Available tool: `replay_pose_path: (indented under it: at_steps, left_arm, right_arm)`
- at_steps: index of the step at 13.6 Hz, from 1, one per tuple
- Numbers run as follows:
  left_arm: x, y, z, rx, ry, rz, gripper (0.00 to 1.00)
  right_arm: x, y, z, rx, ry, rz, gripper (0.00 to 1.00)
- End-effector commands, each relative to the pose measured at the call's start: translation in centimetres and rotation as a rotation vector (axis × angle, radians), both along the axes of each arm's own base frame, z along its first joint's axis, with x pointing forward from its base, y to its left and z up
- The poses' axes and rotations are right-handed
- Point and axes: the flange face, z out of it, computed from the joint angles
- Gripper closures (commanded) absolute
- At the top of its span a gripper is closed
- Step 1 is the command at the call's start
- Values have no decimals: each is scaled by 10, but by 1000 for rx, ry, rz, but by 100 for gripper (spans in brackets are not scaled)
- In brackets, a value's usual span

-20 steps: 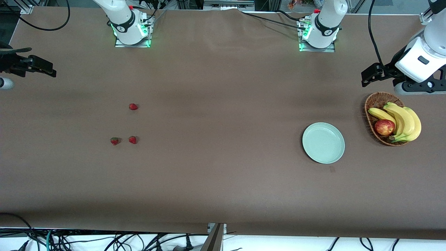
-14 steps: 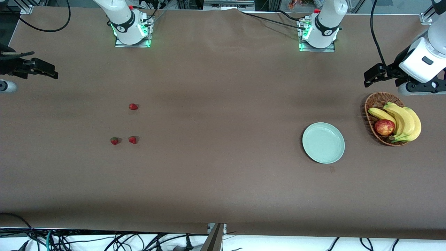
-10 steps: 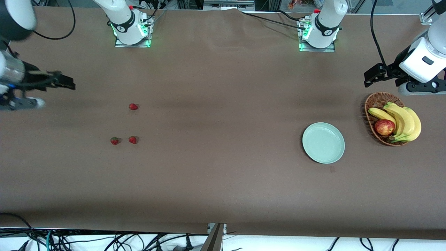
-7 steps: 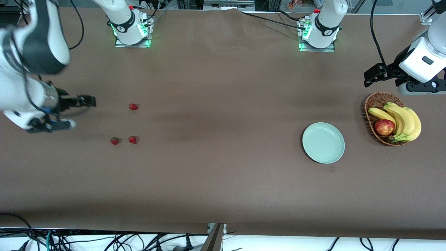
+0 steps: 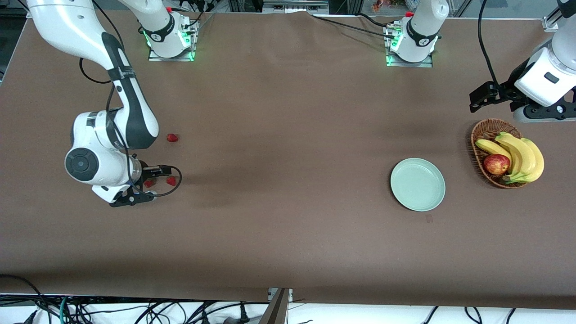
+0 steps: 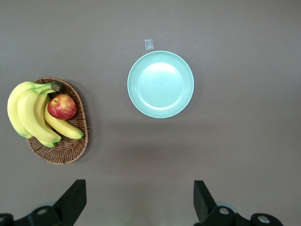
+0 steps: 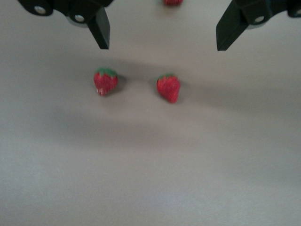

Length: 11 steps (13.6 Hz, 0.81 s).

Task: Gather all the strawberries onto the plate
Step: 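Grasp one strawberry with the right gripper and lift it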

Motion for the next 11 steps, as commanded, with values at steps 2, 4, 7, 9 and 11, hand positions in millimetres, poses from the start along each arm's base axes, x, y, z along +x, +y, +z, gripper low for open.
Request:
replay_pose_path:
  at_steps: [2,4,7,9,11]
  left_arm:
    - [-3,0,5,-3,2,-21,0]
    - [-3,-1,5,-3,2,-22,0]
    - [-4,0,6,-3,1,-22,0]
    - [-4,0,5,-3,4,-21,0]
    - [-7,0,4,-3,22,-19,0]
  right_arm:
    - [-19,-4,-46,17,-63,-6,0]
    - [-22,-3,-61,19,-85,-2,0]
    - [-22,5,-71,29,-103,10,0]
    - [-22,9,-72,30,-103,16,10]
    - [-22,11,-72,30,-103,21,30]
